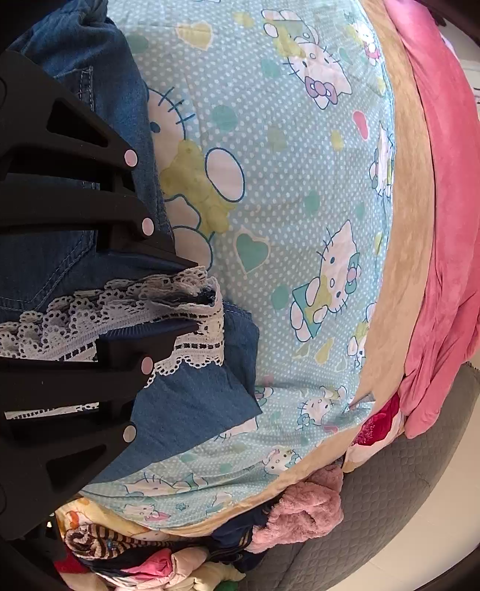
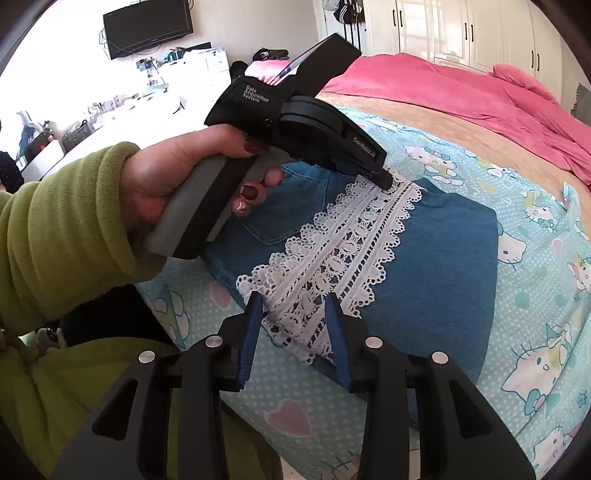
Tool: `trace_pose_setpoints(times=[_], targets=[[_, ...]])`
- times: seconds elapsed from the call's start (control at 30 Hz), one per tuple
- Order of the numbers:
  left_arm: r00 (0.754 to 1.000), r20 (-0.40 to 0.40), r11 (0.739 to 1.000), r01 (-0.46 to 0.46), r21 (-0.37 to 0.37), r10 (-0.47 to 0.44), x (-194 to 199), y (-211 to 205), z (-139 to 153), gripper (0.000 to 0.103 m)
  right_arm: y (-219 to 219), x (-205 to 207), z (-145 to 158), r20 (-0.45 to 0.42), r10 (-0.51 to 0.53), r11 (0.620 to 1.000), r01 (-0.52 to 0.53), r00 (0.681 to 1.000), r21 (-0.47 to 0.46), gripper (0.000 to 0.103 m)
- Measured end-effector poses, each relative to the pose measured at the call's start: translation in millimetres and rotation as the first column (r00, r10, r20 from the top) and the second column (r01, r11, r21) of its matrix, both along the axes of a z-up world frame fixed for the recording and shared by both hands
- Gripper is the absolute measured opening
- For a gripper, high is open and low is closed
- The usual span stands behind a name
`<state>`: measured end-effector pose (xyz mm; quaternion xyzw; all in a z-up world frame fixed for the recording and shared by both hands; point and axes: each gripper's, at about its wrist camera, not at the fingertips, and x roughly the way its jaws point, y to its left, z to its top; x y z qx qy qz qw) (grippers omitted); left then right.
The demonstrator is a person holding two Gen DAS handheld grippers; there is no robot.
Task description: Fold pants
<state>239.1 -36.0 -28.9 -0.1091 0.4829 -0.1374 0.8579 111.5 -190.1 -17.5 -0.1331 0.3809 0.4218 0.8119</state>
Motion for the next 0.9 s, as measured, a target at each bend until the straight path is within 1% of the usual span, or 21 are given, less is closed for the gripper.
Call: trace_pose_setpoints(times=[0.03, 0.07, 0.1, 0.23, 0.27, 0.33, 0.37, 0.4, 0.43, 0.47, 0.53, 0.63, 0.7, 0.73, 0.77, 0.8, 0.87, 0.9], targets=[[1.0, 0.006, 1.0, 0.002, 0.013, -0.003, -0.3, -1.8, 1.1, 0.018, 2.9, 0.5, -1.1, 0.002, 0.008, 1.0, -0.008, 1.0, -0.01, 0.03], [1.0, 0.01, 1.0, 0.005, 0.021, -0.005, -0.2, -3.5, 2.3, 0.017, 3.6, 1.3, -2.3, 0.0, 0.014, 1.0, -0.014, 1.0, -0.014, 0.011], [1.0, 0.012, 1.0, 0.006, 0.024, -0.007, -0.4, -4.5, 3.5, 0.017, 3.6, 2.9, -1.4, -0.008, 0.018, 1.0, -0.018, 1.0, -0.008, 0.007], [1.0, 0.019, 1.0, 0.012, 0.025, -0.013, -0.2, -3.8, 7.2, 0.017, 4.0, 3.9, 15.0, -0.018, 0.016, 0.996, -0.015, 1.0, 0.083, 0.007], [1.0, 0.02, 1.0, 0.012, 0.025, -0.012, 0.0, -2.9, 7.3, 0.017, 6.2, 3.0, 13.8, -0.026, 0.025, 0.995, -0.022, 0.999, 0.094, 0.007], [1.0, 0.018, 1.0, 0.007, 0.019, -0.008, 0.6, -1.1, 5.6, 0.017, 16.1, 2.8, 6.1, -0.043, 0.036, 0.997, -0.032, 0.998, 0.072, 0.007], [1.0, 0.016, 1.0, 0.006, 0.017, -0.007, 0.6, -0.4, 4.3, 0.017, 23.2, 1.2, -3.3, -0.053, 0.045, 0.998, -0.043, 0.998, 0.036, 0.008], [1.0, 0.015, 1.0, 0.007, 0.018, -0.007, 0.2, -0.2, 2.8, 0.017, 28.2, -1.1, -11.8, -0.056, 0.056, 0.998, -0.056, 0.997, 0.002, 0.011], [1.0, 0.016, 1.0, 0.008, 0.023, -0.008, -0.1, 0.2, 2.0, 0.017, 28.6, -2.7, -14.8, -0.06, 0.058, 0.998, -0.058, 0.997, -0.003, 0.015], [1.0, 0.016, 1.0, 0.008, 0.027, -0.009, -0.4, 0.1, 1.3, 0.017, 25.1, -2.7, -13.3, -0.072, 0.054, 0.998, -0.052, 0.996, 0.018, 0.018], [1.0, 0.022, 0.999, 0.006, 0.037, -0.007, -2.0, 0.2, 2.0, 0.016, 16.4, -1.3, -5.5, -0.077, 0.039, 0.998, -0.035, 0.996, 0.052, 0.019], [0.999, 0.045, 0.999, -0.005, 0.033, 0.003, -6.7, 0.2, 9.3, 0.013, -4.9, 3.2, 9.6, -0.033, -0.033, 0.997, 0.035, 0.999, 0.068, 0.02], [0.998, 0.07, 0.999, -0.006, 0.039, 0.004, -11.8, 0.9, 14.6, 0.013, -20.6, 9.6, 12.7, -0.016, -0.095, 0.994, 0.096, 0.995, 0.06, 0.029], [0.996, 0.085, 0.999, -0.012, 0.048, 0.008, -15.7, 1.8, 16.9, 0.013, -27.0, 12.8, 9.4, -0.005, -0.132, 0.991, 0.132, 0.991, 0.027, 0.037], [0.996, 0.089, 0.998, -0.016, 0.054, 0.011, -16.9, 2.4, 17.1, 0.013, -30.9, 15.6, 4.1, 0.001, -0.153, 0.988, 0.153, 0.988, -0.007, 0.04], [0.996, 0.087, 0.998, -0.022, 0.066, 0.016, -17.5, 3.6, 15.7, 0.013, -32.8, 17.7, -3.8, -0.007, -0.168, 0.985, 0.168, 0.986, -0.047, 0.04], [0.997, 0.076, 0.996, -0.03, 0.08, 0.024, -14.1, 5.3, 10.7, 0.014, -37.9, 19.2, -18.9, -0.062, -0.162, 0.985, 0.158, 0.985, -0.073, 0.04], [0.998, 0.058, 0.996, -0.032, 0.084, 0.027, -10.8, 6.8, 5.1, 0.02, -37.2, 16.1, -23.3, -0.066, -0.156, 0.986, 0.151, 0.986, -0.076, 0.04]])
